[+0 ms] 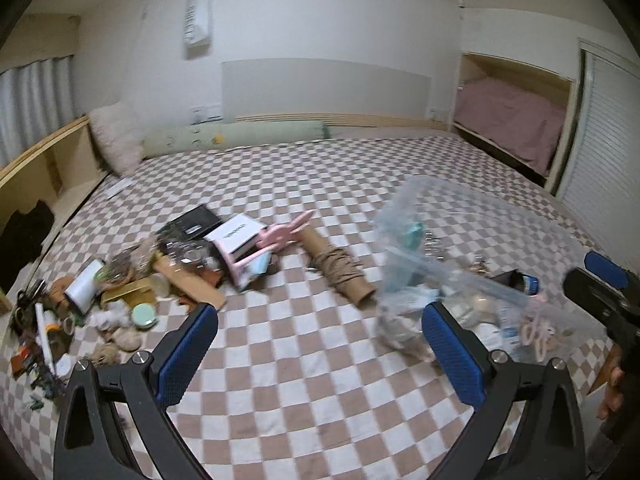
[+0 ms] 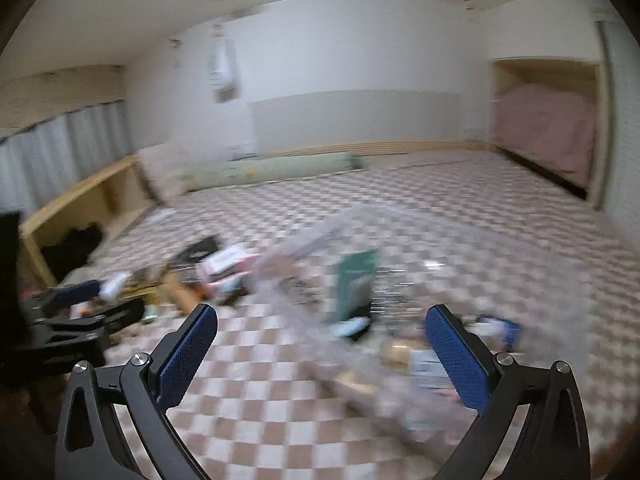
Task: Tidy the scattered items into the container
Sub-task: 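Withdraw both open tools from the box back toward the cluttered pile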
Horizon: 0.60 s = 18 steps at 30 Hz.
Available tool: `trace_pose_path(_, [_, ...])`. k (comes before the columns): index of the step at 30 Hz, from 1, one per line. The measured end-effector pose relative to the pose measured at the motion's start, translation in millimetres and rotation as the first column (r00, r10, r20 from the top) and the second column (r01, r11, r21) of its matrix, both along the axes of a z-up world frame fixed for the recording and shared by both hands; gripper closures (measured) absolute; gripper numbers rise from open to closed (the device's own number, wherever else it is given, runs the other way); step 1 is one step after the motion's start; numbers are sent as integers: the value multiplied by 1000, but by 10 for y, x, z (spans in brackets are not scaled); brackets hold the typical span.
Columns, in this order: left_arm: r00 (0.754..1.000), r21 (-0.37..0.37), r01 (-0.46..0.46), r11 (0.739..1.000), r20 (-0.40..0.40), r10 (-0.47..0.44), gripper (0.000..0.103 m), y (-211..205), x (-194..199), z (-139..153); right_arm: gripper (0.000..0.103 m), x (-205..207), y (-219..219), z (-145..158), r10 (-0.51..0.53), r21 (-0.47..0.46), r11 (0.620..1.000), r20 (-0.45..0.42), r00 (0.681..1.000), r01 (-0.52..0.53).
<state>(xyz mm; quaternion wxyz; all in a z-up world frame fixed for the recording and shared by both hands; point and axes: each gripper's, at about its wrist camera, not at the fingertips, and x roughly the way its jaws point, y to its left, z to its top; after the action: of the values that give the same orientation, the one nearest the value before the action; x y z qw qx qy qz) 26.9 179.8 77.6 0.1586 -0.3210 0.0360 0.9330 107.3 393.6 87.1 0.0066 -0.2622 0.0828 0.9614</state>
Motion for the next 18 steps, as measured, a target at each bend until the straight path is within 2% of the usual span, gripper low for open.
trace_pose_path(3, [999,-28,-32,999,-18,32,0,-205,-5,-53,0,-64,-161,-33,68,-9,998,-11,998,-68])
trace_pose_path(11, [993,-21,-115,993,-13,115,0,-800,-49,-212,0,-274,-779,-133,110,101,989,-23,994,-107])
trace_pose_path(18, [977,-28,-214,976,-21,214,0,-1399,-99,-319,0,-508,-1299,-327,226,59,972,32,974,-228])
